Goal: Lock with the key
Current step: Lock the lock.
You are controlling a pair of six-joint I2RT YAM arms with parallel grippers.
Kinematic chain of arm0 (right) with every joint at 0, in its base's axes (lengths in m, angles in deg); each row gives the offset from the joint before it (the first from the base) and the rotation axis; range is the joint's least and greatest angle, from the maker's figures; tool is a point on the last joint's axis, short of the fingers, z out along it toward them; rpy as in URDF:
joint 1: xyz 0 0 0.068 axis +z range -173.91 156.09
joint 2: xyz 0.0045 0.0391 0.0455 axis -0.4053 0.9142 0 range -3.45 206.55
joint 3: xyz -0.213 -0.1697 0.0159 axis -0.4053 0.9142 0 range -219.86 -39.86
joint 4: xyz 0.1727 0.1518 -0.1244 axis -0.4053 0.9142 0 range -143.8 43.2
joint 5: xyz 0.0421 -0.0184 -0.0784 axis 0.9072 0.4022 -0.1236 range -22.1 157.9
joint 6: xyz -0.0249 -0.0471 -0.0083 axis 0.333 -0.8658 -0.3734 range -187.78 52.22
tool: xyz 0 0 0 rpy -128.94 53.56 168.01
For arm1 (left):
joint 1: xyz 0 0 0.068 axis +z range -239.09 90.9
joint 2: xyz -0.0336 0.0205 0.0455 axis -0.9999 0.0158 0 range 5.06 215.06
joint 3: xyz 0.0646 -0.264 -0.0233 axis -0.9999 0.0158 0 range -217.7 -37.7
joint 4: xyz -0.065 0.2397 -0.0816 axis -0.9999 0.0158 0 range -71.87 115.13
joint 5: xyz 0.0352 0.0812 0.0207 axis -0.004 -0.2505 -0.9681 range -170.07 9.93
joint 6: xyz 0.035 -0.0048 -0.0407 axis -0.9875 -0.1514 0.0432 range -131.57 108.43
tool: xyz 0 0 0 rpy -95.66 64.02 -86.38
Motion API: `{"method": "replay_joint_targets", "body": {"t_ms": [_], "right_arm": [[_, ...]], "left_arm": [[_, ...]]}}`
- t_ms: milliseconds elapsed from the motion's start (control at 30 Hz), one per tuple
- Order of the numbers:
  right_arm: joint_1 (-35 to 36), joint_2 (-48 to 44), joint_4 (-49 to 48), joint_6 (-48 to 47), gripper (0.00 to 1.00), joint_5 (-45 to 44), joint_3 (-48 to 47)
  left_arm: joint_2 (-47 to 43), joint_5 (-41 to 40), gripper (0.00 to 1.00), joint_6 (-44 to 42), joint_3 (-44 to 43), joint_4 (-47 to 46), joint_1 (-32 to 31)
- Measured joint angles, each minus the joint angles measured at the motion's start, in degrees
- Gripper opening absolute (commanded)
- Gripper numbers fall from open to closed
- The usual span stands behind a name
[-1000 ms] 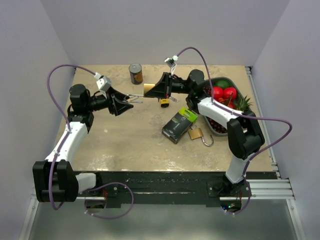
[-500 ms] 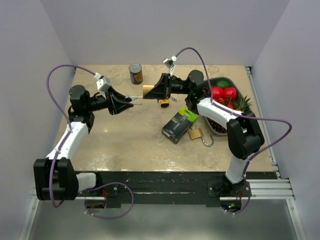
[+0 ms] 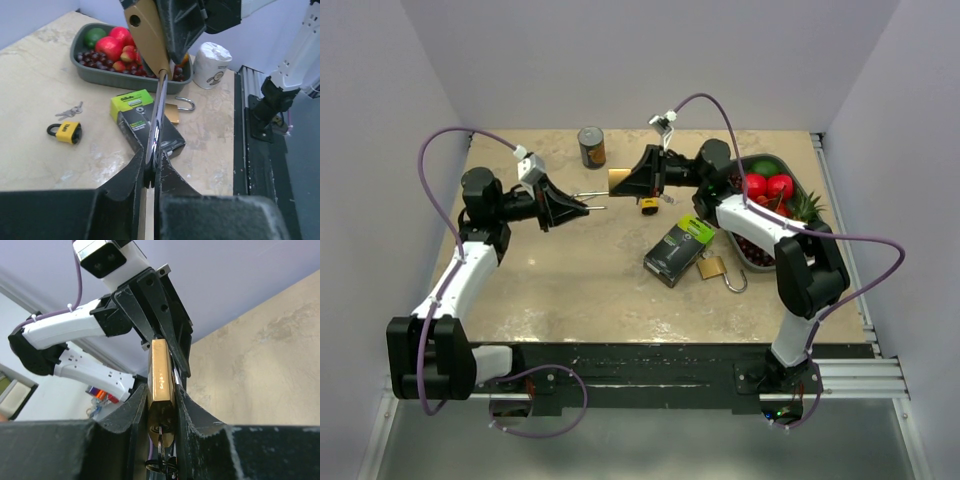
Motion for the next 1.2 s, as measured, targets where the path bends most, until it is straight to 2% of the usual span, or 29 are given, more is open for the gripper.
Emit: {"method": "replay_joint_targets", "body": {"t_ms": [33,67,100,133,167,233,267,300,467,600,733,833,967,1167,1200], "right_arm": [[-0.35,0.0,0.13,0.02,0.0,0.55,0.0],[-0.55,0.0,0.15,-0.07,0.04,0.74,0.0],[-0.57,-0.09,0.22,-0.13,0.14,0.79,0.0],[-0.5,-0.15,0.48,-0.31,0.26,0.74,0.0],[-0.5,-0.24,0.79,-0.55,0.53,0.7,0.0],[-0.5,-0.52,1.99,-1.03,0.67,0.44,0.0],[-0.39,-0.63,2.58,-1.77,0.8,0.33,-0.02],[-0.17,-0.83,3.65,-2.54,0.89,0.0,-0.09],[0.13,-1.51,10.97,-7.48,0.98,-1.03,-0.5],[-0.9,-2.47,18.27,-13.4,0.99,-2.4,-1.42],[-2.73,-4.13,29.88,-25.22,0.99,-4.28,-4.76],[-3.69,-5.95,39.45,-37.62,0.99,-5.68,-7.39],[-3.76,-8.48,46.1,-48.65,0.99,-5.4,-7.58],[-2.54,-9.6,49.64,-58.73,0.93,-3.15,-7.56],[-2.08,-9.6,50.73,-60.63,0.89,-2.82,-7.56]], "left_arm": [[-0.02,0.22,0.0,0.11,-0.15,0.02,-0.5],[0.0,0.15,0.0,0.22,-0.24,0.11,-0.9],[0.02,0.11,0.0,0.26,-0.31,0.22,-0.96],[0.0,0.15,0.0,0.28,-0.35,0.37,-0.96],[-0.04,0.17,0.0,0.33,-0.39,0.44,-0.96],[-0.15,0.09,0.0,0.46,-0.39,0.57,-1.09],[-0.31,-0.61,0.0,0.63,-0.39,0.81,-1.29],[-0.39,-1.07,0.0,0.79,-0.39,0.92,-1.46],[-1.86,-2.64,0.0,1.86,-0.39,1.49,-1.64],[-2.6,-3.08,0.0,2.73,-0.39,1.79,-1.16],[-2.67,-2.56,0.0,2.43,-0.44,4.55,-0.59],[-2.71,-2.21,0.0,1.68,-0.55,6.58,-0.57],[-2.71,-2.08,0.0,1.22,-0.9,8.37,-0.55],[-2.71,-1.66,0.0,1.27,-2.12,9.33,-0.55],[-2.71,-1.44,0.0,1.27,-2.4,9.38,-0.55]]}}
